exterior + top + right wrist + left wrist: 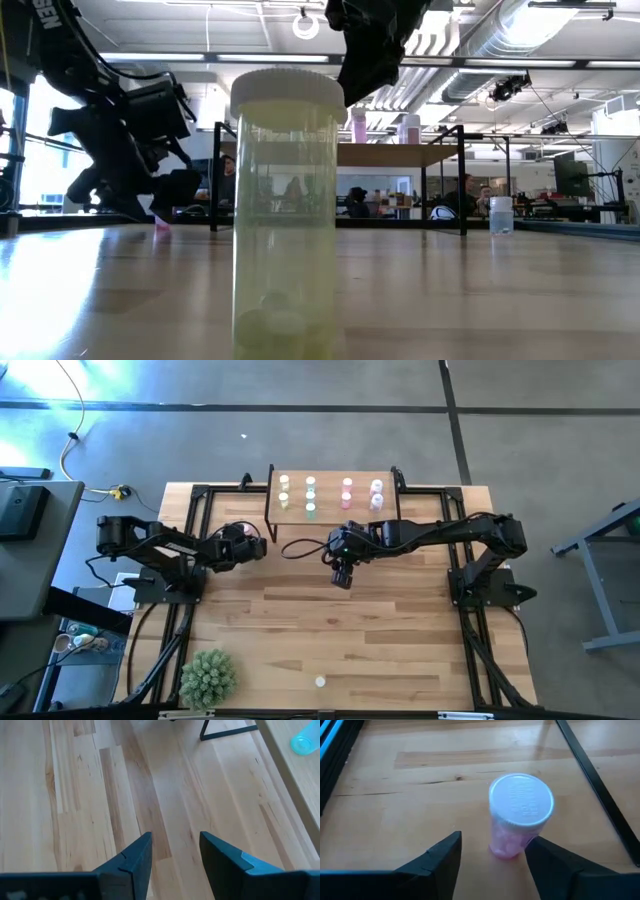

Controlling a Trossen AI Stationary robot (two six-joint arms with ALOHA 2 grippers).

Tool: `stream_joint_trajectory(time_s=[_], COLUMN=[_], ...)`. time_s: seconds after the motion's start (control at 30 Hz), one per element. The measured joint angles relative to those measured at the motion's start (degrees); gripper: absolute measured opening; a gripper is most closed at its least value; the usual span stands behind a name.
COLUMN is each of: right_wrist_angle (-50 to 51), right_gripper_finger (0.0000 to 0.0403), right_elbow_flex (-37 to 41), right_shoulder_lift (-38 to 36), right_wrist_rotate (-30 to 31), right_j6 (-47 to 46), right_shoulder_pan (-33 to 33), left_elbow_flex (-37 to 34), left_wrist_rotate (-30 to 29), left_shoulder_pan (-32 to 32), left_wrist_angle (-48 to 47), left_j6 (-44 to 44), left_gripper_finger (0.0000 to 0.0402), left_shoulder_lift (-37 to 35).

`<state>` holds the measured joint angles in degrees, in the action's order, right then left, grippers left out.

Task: Pick and place medicine bottles onto shelf by color
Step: Put the pink pill bottle and align it with the other pink pill bottle on the shelf

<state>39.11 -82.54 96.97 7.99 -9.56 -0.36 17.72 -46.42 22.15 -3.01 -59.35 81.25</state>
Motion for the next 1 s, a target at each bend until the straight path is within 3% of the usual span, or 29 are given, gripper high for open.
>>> stream_joint_trajectory(time_s=[0.5, 1.0], right_wrist_angle=[0.0, 0.0], right_gripper_finger=[0.0156, 0.0156], right_elbow_flex=[0.0, 0.0], right_shoulder_lift=[0.0, 0.0], right_wrist_rotate=[0.0, -1.57], right_j6=[0.56, -1.04], right_shoulder_pan=[0.0, 0.0], left_elbow_flex=[0.02, 0.11], left_wrist_rotate=[0.47, 1.94], left_shoulder_pan=[-0.04, -0.04], left_wrist_angle=[-0.53, -0.44], left_j6=[1.05, 4.8], left_gripper_finger=[0.0094, 0.0084], left_shoulder_lift=[0.01, -0.12])
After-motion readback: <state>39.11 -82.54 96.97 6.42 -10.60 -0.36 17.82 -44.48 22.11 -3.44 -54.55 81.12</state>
